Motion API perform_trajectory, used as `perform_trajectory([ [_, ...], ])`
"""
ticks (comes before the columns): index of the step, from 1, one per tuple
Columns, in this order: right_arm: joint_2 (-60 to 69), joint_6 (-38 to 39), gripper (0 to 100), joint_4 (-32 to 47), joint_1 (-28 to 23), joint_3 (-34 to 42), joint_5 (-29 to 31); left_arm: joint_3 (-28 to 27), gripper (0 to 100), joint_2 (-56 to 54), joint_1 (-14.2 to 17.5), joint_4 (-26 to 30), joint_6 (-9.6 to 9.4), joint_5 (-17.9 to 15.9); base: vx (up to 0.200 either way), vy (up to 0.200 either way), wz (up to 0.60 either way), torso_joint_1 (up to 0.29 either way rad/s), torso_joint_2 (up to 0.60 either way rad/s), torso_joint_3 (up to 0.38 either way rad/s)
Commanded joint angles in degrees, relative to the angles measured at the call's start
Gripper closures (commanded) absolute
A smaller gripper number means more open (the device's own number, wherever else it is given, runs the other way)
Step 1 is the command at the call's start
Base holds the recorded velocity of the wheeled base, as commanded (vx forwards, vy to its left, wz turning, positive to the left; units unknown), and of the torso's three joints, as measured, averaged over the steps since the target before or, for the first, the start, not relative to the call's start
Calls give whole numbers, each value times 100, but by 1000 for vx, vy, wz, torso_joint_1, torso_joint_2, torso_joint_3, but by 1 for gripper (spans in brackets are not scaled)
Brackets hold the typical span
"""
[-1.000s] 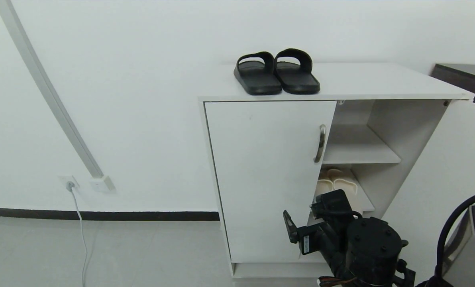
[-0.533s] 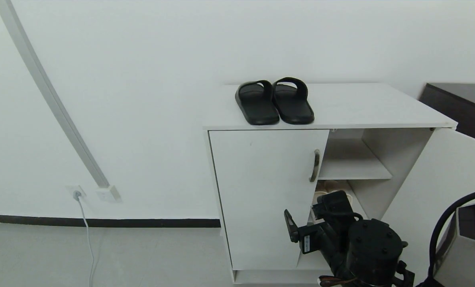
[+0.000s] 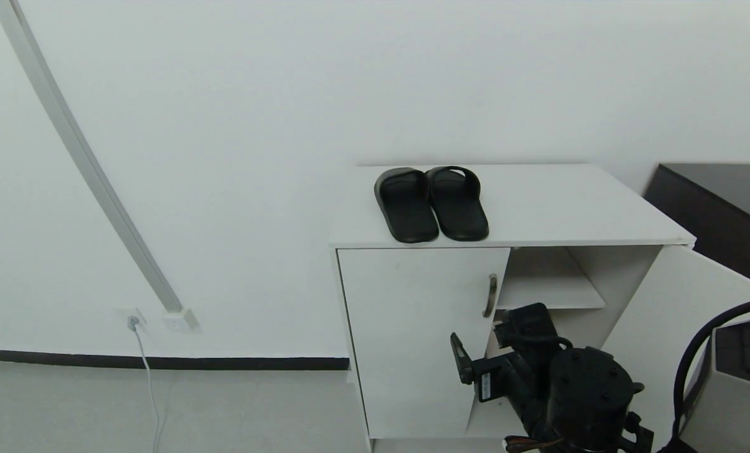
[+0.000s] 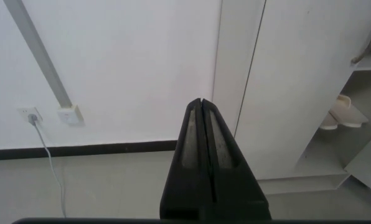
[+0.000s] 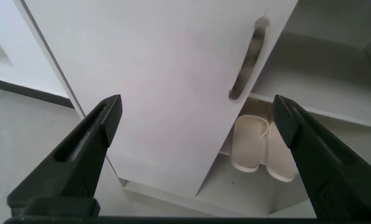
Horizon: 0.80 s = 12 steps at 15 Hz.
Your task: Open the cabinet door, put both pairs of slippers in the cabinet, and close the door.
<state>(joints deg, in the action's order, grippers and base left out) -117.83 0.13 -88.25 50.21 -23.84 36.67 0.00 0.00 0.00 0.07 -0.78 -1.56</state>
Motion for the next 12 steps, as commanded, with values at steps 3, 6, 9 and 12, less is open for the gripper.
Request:
perform_trajectory([
  [3,-20,-13,0,-8,50,29,16,0,100,0,0,1,-1,-2,0,0,0,229,-541,-317],
  [6,24,-22,0,-8,32,20,-2,0,100,9,0,1,-1,-2,0,0,0,245,-574,-328],
  [9,24,-40,0,18,32,-59,-116,0,100,0,0,1,-19,-2,0,0,0,264,-588,-323],
  [12,24,-93,0,-17,41,-85,-99,0,100,0,0,1,-1,7,0,0,0,199,-437,-243],
])
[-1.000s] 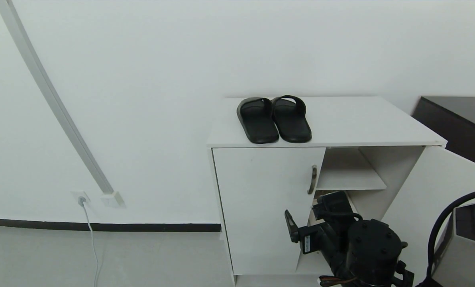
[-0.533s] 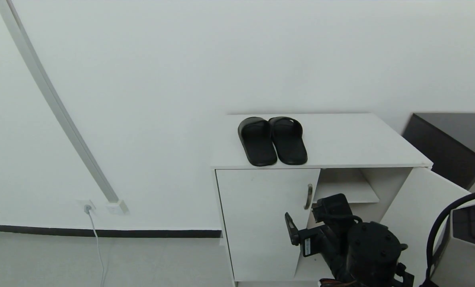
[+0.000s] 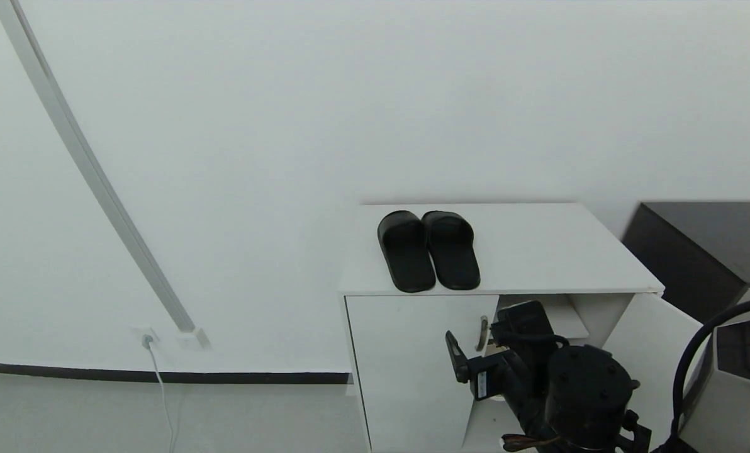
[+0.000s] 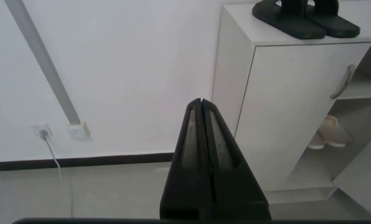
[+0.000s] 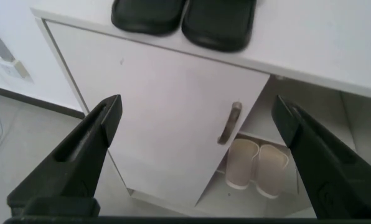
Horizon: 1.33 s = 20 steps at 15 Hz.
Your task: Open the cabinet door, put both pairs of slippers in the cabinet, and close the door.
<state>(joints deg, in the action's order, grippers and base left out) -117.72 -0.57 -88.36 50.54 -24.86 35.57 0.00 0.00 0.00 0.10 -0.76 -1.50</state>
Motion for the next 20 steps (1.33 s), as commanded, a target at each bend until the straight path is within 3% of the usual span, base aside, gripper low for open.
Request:
perform_trajectory([
  [1,13,-13,0,-120,43,121,-6,0,100,0,0,-1,-4,1,0,0,0,173,-383,-207],
  [4,-5,5,0,-164,-44,227,-340,0,100,0,0,-1,-4,-8,0,0,0,75,-168,-87],
  [7,-14,-171,0,-138,-308,-283,-472,0,100,0,0,-1,-12,-8,0,0,0,0,0,0],
  [8,21,-189,0,231,-405,-670,-472,0,100,0,0,-1,-12,-8,0,0,0,0,0,0],
  [10,312,31,0,1717,-501,-1382,-472,0,100,0,0,-1,-39,-17,0,0,0,0,0,0],
  [15,689,1191,0,4942,-370,-3403,-384,0,100,0,0,-1,-39,-8,0,0,0,0,0,0],
  [20,654,1323,0,5197,-282,-3535,-288,0,100,0,0,-1,-39,-17,0,0,0,0,0,0],
])
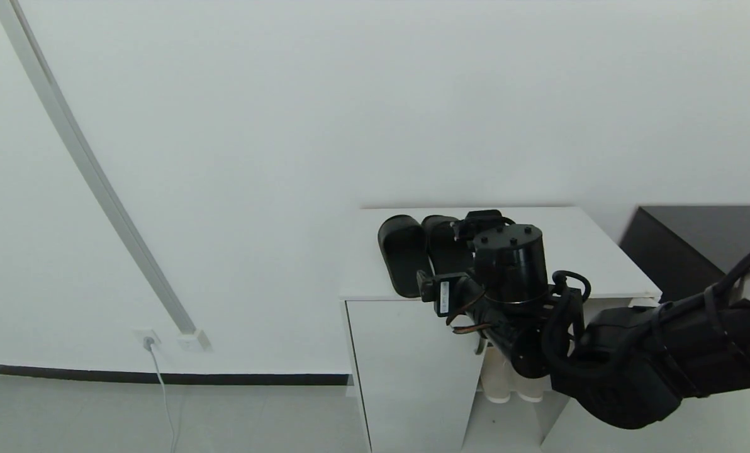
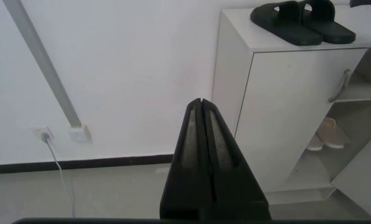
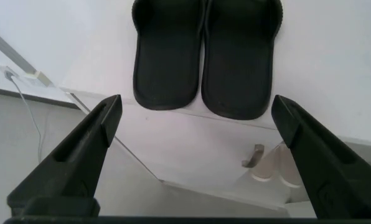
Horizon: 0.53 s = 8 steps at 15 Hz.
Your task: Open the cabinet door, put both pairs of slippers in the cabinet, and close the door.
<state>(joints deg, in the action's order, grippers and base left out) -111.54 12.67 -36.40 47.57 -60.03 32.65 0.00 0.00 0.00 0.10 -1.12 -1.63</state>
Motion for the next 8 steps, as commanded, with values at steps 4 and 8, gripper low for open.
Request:
perform_trajectory([
  [4,-113,17,0,-69,33,79,14,0,100,0,0,-1,-2,-4,150,0,0,2,1,4],
  [8,-394,17,0,-341,33,96,14,0,100,0,0,-1,-2,-4,200,0,0,6,2,1],
])
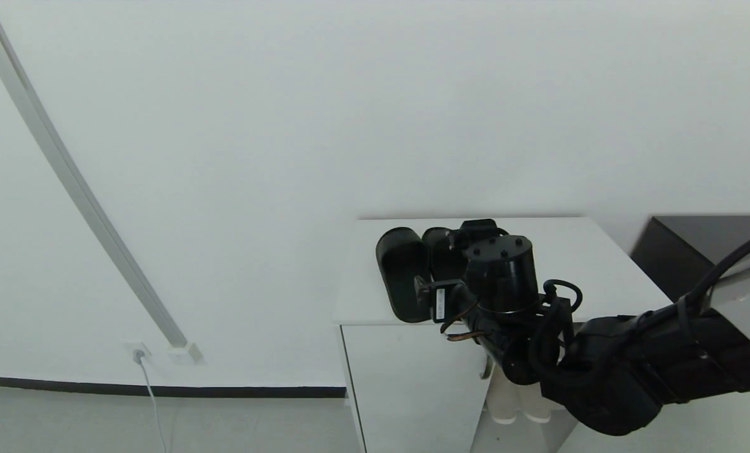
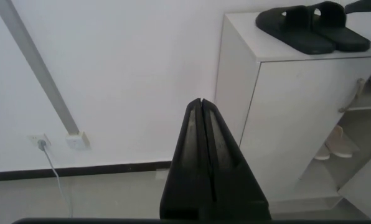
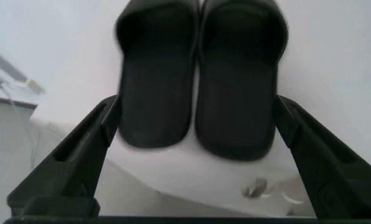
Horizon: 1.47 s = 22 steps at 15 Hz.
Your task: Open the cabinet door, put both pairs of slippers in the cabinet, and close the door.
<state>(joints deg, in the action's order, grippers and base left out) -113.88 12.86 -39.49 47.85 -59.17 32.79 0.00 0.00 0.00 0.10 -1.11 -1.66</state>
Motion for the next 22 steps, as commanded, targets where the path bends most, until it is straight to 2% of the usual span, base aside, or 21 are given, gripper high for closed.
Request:
perform_trajectory([
  [1,-266,-3,0,-156,5,11,8,0,100,0,0,-1,-3,-1,200,0,0,7,7,2],
  [4,-565,-20,0,-446,-4,20,8,0,100,0,0,-1,32,8,200,0,0,4,-2,4],
  [12,-1558,-539,0,-1202,-294,-683,-19,0,100,0,0,-1,41,25,0,0,0,0,0,0],
  [17,-2138,-627,0,-982,-505,-1712,-45,0,100,0,0,-1,41,34,0,0,0,0,0,0],
  [21,-2208,-627,0,-789,-548,-2002,-45,0,100,0,0,-1,41,34,0,0,0,0,0,0],
  [22,-2208,-627,100,-789,-548,-2002,-45,0,100,0,0,-1,41,34,0,0,0,0,0,0],
])
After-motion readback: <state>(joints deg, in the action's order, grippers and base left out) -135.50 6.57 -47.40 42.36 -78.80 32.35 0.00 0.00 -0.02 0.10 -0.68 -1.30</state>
